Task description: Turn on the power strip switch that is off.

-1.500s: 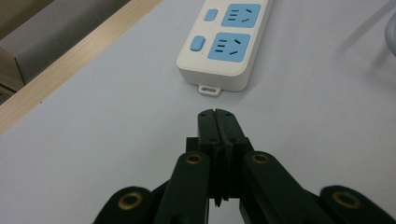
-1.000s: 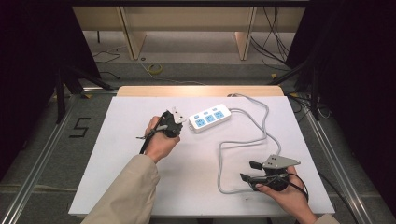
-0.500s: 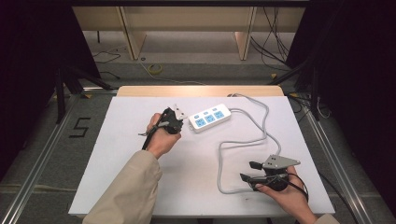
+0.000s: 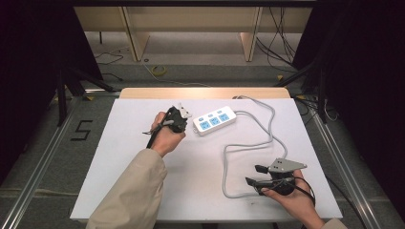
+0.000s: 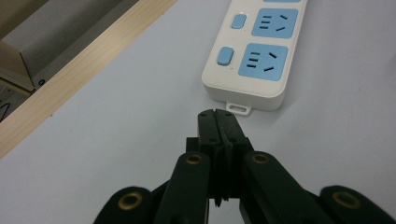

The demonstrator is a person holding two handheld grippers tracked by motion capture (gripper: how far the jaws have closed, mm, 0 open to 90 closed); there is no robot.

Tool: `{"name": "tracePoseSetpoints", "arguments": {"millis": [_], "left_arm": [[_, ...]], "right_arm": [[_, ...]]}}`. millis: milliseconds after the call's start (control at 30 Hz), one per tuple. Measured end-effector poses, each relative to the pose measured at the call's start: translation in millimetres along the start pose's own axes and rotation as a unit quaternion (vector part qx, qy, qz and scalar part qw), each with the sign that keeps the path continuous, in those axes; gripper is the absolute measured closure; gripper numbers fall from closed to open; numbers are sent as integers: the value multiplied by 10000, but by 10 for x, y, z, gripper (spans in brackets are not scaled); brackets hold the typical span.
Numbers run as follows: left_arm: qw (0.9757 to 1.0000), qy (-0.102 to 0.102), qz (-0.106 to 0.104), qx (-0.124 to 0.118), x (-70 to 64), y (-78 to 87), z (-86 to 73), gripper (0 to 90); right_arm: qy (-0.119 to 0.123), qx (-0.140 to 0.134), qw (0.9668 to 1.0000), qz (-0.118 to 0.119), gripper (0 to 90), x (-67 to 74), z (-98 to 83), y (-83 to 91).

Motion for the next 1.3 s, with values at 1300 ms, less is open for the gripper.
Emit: {"name": "tracePoseSetpoints", "arguments": {"millis": [1300], "left_arm": [[9996, -5, 3, 287, 123, -229, 198, 899]], "right_arm": [[-40, -13, 10000, 10, 389, -1, 2, -5]]}}
Point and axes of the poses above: each handheld gripper's, and its own axes: y roughly backward along the jaws, z roughly out of its top, x roughly to its left, the point moved 6 cm from there along -y, roughly forward along the jaws, and after that the axes turned 10 degrees about -z, right-handed, at the moved point
